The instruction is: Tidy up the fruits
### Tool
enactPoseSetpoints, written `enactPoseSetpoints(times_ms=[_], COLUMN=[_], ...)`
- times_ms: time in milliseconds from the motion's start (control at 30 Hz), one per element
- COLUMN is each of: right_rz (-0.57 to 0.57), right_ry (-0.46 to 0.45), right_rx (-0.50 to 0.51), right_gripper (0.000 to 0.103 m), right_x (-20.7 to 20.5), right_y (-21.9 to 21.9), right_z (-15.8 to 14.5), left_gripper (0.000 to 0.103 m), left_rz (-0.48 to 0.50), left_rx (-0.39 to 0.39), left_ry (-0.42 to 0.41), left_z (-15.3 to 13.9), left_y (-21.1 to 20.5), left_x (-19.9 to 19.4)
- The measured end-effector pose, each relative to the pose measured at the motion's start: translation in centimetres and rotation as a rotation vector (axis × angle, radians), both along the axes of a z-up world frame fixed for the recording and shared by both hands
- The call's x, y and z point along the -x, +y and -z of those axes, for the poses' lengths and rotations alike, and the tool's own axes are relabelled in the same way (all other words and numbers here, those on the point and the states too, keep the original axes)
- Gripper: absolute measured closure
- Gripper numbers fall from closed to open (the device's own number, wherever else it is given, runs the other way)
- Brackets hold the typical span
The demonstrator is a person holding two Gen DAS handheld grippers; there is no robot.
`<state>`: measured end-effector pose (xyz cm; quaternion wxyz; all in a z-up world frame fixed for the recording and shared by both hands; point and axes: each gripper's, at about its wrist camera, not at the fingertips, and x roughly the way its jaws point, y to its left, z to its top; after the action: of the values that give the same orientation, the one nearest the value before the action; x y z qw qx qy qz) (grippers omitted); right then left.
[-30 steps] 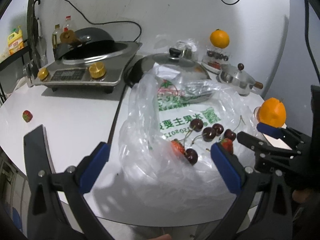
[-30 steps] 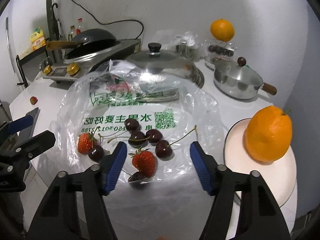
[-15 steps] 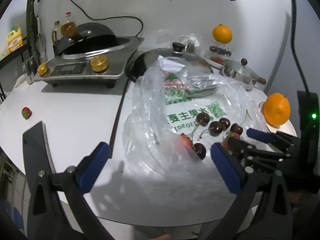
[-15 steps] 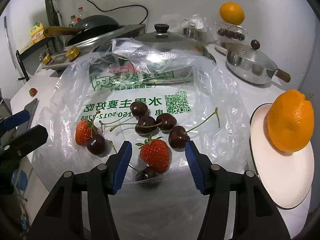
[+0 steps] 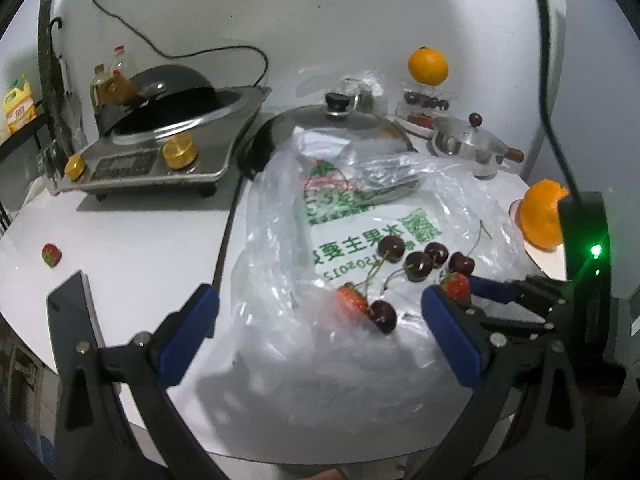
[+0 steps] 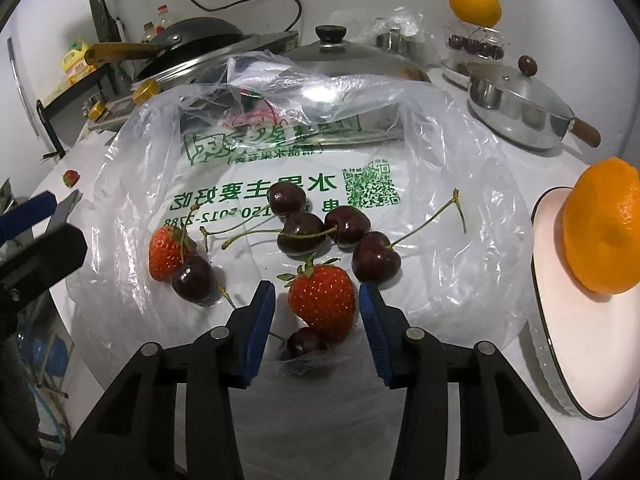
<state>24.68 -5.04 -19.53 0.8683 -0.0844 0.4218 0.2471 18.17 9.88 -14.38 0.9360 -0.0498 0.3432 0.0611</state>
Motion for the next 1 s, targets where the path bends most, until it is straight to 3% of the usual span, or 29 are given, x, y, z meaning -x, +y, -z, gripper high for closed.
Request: enactPoseSetpoints(times_ms=[100, 267, 567, 900, 1000], right_rz=[-0.002, -0.015, -0.027, 0.025, 0.040], right_ry=[0.002, -0.004, -0.090, -0.140, -0.143], right_rx=[-0.005, -0.036, -0.090, -0.101, -0.104], right_gripper=[0.067, 0.067, 0.067, 0.067, 0.067], right_x=[-0.1, -0.2, -0.2, -0.8, -0.9], right_y=[-0.1, -0.7, -2.3, -5.2, -5.8], right_z=[0.1, -0.5, -4.6, -6.2, -6.2], left_gripper=[0.001, 0.001, 0.001, 0.003, 0.011], left_rz=[0.008, 0.032, 0.082, 0.143, 0.162], left_rx=[-0.015, -0.043, -0.070, -0.048, -0.047], left_ry=[0.006, 0.008, -0.038, 0.008, 0.029], left_z=[-0.1, -0.5, -2.4, -0.8, -0.3], left_y=[-0.6, -1.6, -3.4, -5.0, -5.6], left_x=[-0.4, -1.2, -3.1, -4.9, -5.4])
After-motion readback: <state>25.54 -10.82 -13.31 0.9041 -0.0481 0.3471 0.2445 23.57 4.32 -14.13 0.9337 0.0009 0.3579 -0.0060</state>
